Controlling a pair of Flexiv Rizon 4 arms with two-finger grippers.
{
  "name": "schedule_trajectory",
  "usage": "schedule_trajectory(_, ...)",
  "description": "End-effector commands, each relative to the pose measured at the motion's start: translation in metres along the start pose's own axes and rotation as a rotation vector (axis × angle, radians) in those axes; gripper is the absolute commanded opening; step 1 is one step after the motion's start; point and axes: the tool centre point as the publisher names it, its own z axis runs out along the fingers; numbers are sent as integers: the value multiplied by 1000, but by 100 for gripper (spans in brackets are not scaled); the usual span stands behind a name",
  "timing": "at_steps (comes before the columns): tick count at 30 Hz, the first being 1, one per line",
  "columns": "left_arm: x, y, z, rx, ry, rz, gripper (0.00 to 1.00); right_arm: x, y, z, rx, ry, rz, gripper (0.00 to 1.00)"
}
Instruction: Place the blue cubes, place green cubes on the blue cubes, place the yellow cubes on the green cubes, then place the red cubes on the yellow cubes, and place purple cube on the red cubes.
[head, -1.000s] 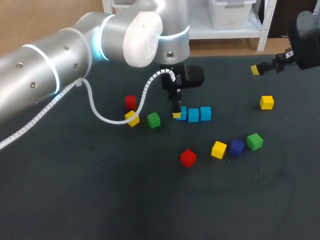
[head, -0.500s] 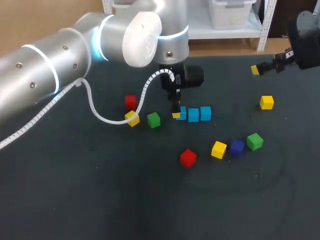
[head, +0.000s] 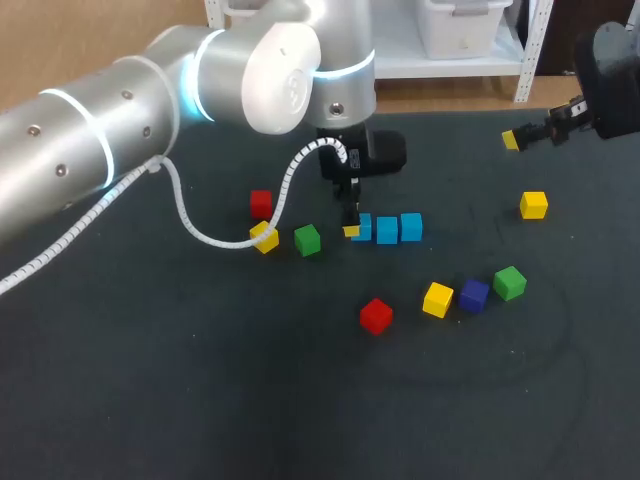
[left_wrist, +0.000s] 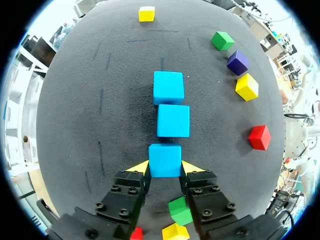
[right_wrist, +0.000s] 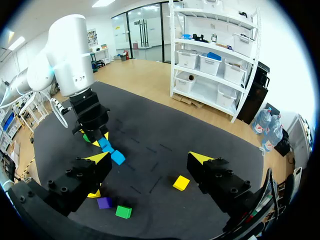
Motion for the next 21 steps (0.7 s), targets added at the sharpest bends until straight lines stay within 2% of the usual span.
schedule_trajectory(1, 2, -3, 2, -4, -2, 4, 0, 1, 2, 0, 8, -2, 1, 100)
schedule_trajectory(13, 2, -3, 5, 3, 5, 7, 0, 1, 2, 0, 8, -2, 1, 100)
schedule_trajectory(14, 2, -3, 5, 3, 5, 7, 11, 1, 2, 0, 8, -2, 1, 100)
schedule_trajectory(15, 2, -3, 5, 4, 4, 8, 29, 1, 2, 0, 8, -2, 1, 100)
schedule_trajectory(17, 2, -4, 5, 5, 3, 8, 38, 1, 2, 0, 8, -2, 1, 100)
schedule_trajectory(18, 2, -4, 6, 6, 1, 9, 49, 1, 2, 0, 8, -2, 1, 100)
schedule_trajectory(19, 2, -4, 6, 6, 1, 9, 90, 1, 2, 0, 8, -2, 1, 100)
schedule_trajectory(20, 2, -4, 6, 7, 1, 8, 100, 1, 2, 0, 8, -2, 1, 100)
schedule_trajectory(21, 2, -4, 6, 6, 0, 6, 100, 1, 2, 0, 8, -2, 1, 100)
